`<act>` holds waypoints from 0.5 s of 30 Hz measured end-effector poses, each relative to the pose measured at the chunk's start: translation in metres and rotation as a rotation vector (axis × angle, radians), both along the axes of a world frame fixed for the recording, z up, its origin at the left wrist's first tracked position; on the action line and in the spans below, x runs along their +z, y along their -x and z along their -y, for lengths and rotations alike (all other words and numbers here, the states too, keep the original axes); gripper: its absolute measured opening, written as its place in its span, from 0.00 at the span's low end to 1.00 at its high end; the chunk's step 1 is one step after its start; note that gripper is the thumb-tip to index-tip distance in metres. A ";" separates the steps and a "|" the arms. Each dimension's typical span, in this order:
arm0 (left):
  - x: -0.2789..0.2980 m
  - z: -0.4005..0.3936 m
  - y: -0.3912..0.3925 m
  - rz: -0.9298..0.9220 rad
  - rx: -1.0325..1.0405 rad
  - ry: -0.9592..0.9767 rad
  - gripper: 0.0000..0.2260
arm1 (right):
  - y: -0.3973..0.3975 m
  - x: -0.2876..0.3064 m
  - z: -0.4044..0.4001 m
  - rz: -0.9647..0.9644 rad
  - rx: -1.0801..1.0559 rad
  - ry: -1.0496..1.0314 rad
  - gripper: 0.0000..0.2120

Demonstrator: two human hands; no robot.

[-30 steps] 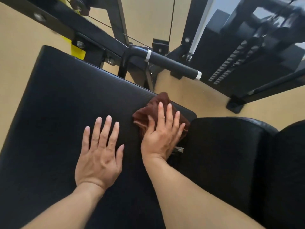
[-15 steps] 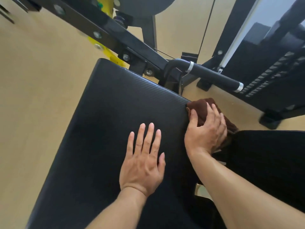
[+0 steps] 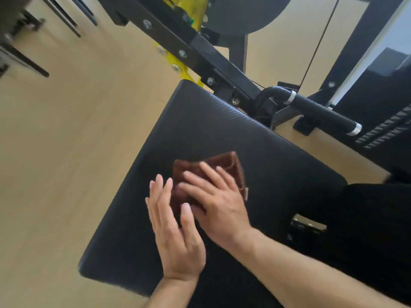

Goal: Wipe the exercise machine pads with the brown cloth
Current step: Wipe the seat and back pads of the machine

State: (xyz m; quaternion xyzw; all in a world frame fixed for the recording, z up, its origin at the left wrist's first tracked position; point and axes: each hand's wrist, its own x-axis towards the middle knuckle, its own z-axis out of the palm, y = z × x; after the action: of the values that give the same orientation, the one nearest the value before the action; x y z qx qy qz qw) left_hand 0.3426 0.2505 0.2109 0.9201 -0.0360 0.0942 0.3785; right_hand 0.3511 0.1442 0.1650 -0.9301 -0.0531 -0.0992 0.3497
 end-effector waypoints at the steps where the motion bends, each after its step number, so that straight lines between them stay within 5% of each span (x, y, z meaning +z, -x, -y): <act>1: 0.006 -0.014 0.002 0.006 0.022 -0.015 0.22 | 0.019 0.002 -0.025 0.022 0.198 0.066 0.21; 3: 0.015 -0.038 0.001 0.011 0.056 -0.043 0.22 | 0.051 0.001 -0.060 0.087 0.429 0.161 0.24; 7: 0.020 -0.062 -0.008 0.040 0.000 -0.125 0.21 | 0.029 -0.010 -0.046 0.199 0.474 0.288 0.23; 11: 0.008 -0.056 -0.014 0.038 -0.107 -0.259 0.21 | -0.051 -0.008 0.017 0.123 -0.044 0.237 0.19; 15: -0.016 -0.050 0.000 -0.061 -0.258 -0.516 0.24 | -0.122 0.015 0.053 -0.212 -0.420 0.053 0.23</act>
State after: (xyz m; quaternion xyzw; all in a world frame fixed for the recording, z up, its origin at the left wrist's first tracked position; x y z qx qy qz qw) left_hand 0.3427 0.3008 0.1947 0.9763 -0.1639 0.0052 0.1415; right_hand 0.4731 0.0911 0.1799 -0.9348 0.1758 -0.0701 0.3004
